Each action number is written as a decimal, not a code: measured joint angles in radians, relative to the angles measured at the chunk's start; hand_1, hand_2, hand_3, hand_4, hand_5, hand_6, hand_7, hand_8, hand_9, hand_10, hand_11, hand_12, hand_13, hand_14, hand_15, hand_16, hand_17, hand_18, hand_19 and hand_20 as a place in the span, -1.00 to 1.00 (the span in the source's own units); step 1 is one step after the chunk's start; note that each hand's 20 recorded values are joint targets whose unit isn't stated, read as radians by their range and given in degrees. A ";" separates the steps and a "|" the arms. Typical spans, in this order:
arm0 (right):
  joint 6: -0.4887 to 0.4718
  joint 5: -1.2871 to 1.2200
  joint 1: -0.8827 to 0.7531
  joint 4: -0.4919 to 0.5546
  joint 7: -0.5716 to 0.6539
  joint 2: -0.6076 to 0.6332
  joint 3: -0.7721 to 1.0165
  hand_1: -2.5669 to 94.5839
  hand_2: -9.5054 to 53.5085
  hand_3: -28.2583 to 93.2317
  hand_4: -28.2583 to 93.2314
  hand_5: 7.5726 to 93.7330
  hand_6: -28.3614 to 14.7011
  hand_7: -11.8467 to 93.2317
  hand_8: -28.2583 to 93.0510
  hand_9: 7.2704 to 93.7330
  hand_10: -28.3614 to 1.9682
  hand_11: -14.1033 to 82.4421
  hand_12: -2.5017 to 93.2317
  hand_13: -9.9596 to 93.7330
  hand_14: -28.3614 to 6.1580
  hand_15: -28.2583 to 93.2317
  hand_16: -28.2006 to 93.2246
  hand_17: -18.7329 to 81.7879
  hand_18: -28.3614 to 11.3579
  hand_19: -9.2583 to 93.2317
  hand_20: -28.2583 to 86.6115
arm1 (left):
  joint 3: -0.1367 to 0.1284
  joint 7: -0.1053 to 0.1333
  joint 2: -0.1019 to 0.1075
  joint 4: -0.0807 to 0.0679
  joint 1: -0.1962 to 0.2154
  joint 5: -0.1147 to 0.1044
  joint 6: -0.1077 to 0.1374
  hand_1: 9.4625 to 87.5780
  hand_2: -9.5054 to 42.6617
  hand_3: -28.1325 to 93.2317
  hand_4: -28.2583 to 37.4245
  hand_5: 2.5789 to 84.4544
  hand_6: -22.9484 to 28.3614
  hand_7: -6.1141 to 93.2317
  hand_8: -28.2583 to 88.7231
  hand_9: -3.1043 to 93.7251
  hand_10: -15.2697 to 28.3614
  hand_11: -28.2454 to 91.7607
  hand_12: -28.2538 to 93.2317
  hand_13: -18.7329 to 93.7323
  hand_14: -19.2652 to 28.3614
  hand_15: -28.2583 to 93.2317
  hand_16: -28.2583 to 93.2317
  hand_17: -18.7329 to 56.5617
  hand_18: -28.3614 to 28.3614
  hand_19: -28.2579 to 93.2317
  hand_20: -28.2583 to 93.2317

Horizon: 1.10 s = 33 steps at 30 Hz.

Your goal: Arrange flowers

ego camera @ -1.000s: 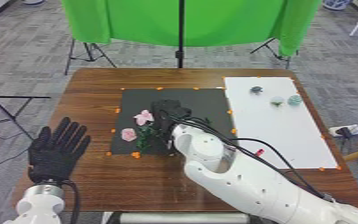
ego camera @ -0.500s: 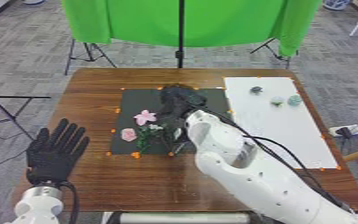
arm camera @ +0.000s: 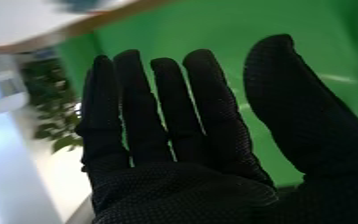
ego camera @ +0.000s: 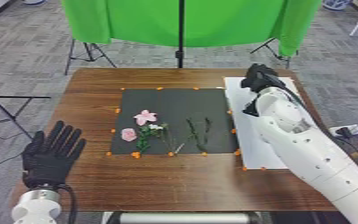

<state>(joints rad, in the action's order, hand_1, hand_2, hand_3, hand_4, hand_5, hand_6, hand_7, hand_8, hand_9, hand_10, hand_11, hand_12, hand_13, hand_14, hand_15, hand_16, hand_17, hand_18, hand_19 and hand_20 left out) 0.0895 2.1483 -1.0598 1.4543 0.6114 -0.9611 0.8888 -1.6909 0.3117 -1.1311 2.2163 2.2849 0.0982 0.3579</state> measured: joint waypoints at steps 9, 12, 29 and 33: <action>-0.113 0.019 0.008 -0.034 0.029 0.040 -0.007 -0.05 -1.00 0.81 -1.00 -0.03 0.04 -0.50 -0.74 -0.18 -0.19 -0.53 -0.69 -0.06 -0.33 -0.16 -0.26 -0.24 -0.67 0.60 -0.01 | 0.001 0.001 0.000 0.000 0.002 -0.002 -0.001 -0.58 -0.02 0.72 -1.00 0.00 0.21 -0.61 -0.68 -0.21 0.34 -0.23 -0.37 -0.19 0.38 -0.04 -0.61 -0.63 0.45 -0.08 -0.28; -0.115 0.034 0.002 -0.008 0.056 0.058 -0.008 -0.04 -1.00 0.80 -1.00 -0.04 0.02 -0.52 -0.73 -0.19 -0.24 -0.53 -0.69 -0.08 -0.36 -0.16 -0.26 -0.25 -0.69 0.60 0.00 | 0.001 0.000 0.000 0.001 0.005 -0.002 -0.001 -0.58 -0.02 0.72 -1.00 0.00 0.21 -0.61 -0.68 -0.21 0.33 -0.23 -0.37 -0.19 0.38 -0.03 -0.61 -0.63 0.45 -0.08 -0.28; -0.262 0.036 -0.006 -0.034 0.126 0.087 -0.002 0.39 -0.93 0.68 -1.00 0.46 0.21 -0.36 -0.53 0.62 0.09 -0.50 -0.19 0.45 0.13 -0.05 0.07 -0.07 -0.61 0.77 0.19 | -0.009 0.001 -0.003 0.007 0.020 -0.001 -0.001 -0.58 -0.01 0.72 -1.00 0.00 0.21 -0.61 -0.68 -0.21 0.33 -0.23 -0.37 -0.19 0.38 -0.03 -0.61 -0.63 0.45 -0.08 -0.28; -0.184 0.059 -0.024 -0.035 0.110 0.089 -0.001 0.39 -0.98 0.72 -0.99 0.54 0.23 -0.29 -0.51 0.71 0.12 -0.49 -0.10 0.51 0.15 0.00 0.09 -0.06 -0.63 0.80 0.19 | -0.006 0.000 -0.004 0.007 0.017 -0.001 -0.001 -0.58 -0.01 0.72 -1.00 0.00 0.22 -0.61 -0.68 -0.21 0.33 -0.23 -0.37 -0.19 0.38 -0.03 -0.61 -0.63 0.45 -0.08 -0.28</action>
<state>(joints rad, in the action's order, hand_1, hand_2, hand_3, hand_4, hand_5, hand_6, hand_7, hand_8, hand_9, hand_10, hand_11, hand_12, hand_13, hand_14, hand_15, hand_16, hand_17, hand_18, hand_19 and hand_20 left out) -0.0947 2.2070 -1.0841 1.4191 0.7211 -0.8724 0.8878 -1.6972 0.3121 -1.1355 2.2230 2.3023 0.0973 0.3573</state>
